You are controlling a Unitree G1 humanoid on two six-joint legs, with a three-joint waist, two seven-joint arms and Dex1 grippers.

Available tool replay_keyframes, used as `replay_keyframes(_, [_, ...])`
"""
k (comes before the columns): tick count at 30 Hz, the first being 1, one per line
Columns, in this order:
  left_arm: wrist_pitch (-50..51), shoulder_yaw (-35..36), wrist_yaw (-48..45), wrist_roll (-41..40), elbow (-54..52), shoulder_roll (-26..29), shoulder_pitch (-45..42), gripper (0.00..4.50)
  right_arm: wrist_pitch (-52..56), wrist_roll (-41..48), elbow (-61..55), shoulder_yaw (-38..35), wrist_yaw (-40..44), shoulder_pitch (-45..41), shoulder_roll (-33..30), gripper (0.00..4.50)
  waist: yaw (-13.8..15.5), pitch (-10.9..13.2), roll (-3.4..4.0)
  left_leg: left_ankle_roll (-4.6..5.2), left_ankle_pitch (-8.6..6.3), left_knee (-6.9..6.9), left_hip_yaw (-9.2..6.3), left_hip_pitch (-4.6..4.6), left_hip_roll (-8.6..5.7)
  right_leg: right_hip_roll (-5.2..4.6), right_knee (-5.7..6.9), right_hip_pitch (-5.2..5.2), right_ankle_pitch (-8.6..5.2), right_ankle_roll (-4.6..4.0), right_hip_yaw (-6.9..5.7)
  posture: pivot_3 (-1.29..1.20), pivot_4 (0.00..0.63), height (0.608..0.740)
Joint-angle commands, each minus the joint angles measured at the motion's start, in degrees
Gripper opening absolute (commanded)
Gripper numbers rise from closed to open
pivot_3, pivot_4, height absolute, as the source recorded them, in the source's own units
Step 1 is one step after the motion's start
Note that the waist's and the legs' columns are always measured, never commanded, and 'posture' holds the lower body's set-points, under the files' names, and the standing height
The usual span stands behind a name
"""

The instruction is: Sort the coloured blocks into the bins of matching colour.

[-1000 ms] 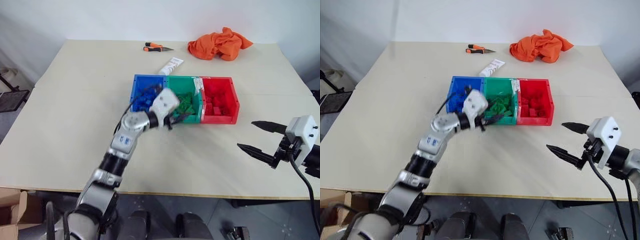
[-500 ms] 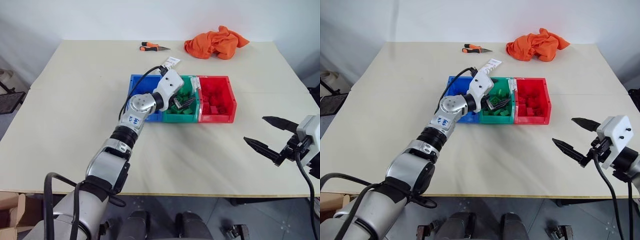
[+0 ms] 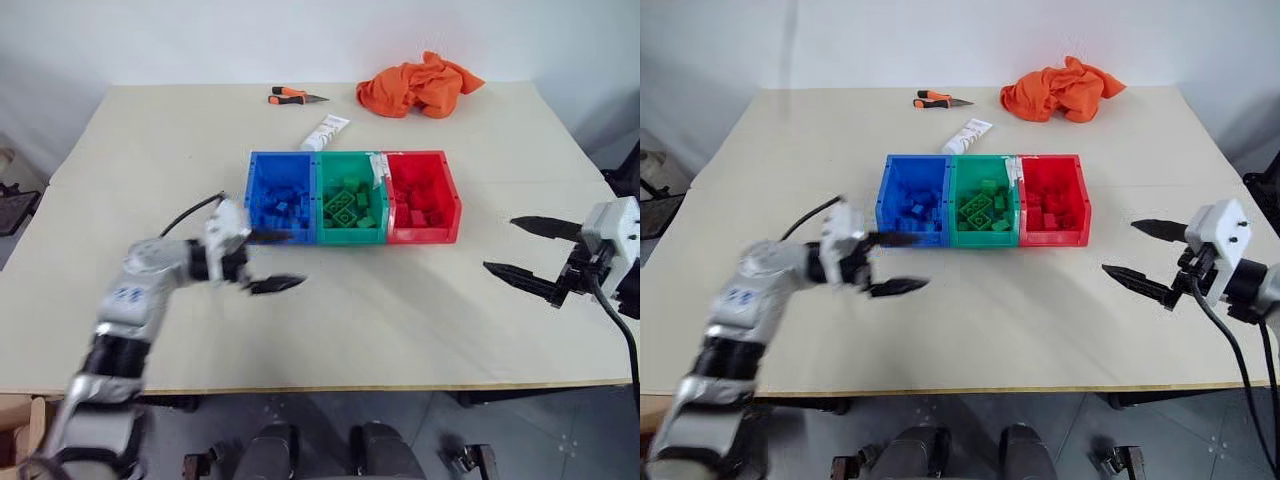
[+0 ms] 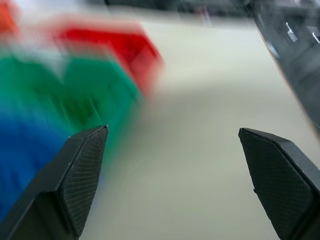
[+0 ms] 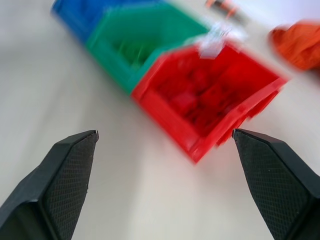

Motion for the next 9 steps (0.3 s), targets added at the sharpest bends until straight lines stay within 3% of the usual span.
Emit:
replay_keyframes(1, [-1.2, 4.2, -3.2, -1.2, 1.5, 4.1, 1.6, 4.45, -4.2, -2.2, 5.9, 1.0, 4.8, -2.4, -2.5, 4.50, 0.7, 0.0, 0.00, 0.01, 0.00, 0.03, -0.06, -0.01, -0.02, -0.04, -0.02, 0.04, 0.00, 0.00, -0.04, 0.00, 0.150, 0.740])
replay_keyframes(5, [-6.4, 8.7, -1.2, 0.4, 8.7, 6.3, 1.1, 4.45, -7.7, -4.4, 13.9, 3.4, 8.3, -6.6, -3.0, 4.50, 1.4, 0.0, 0.00, 0.09, -0.04, 0.13, -0.12, -0.03, -0.06, -0.10, -0.13, 0.13, 0.01, 0.01, -0.07, 0.00, 0.150, 0.740])
replay_keyframes(9, [-9.3, 9.7, 0.6, 0.8, 12.2, 5.0, -2.1, 4.45, -8.7, -5.3, 16.5, 4.6, 8.8, -9.4, -1.8, 4.50, 1.4, 0.0, 0.00, 0.08, -0.03, 0.09, -0.12, -0.14, -0.05, -0.09, -0.05, -0.02, 0.01, 0.01, -0.14, 0.00, 0.150, 0.740])
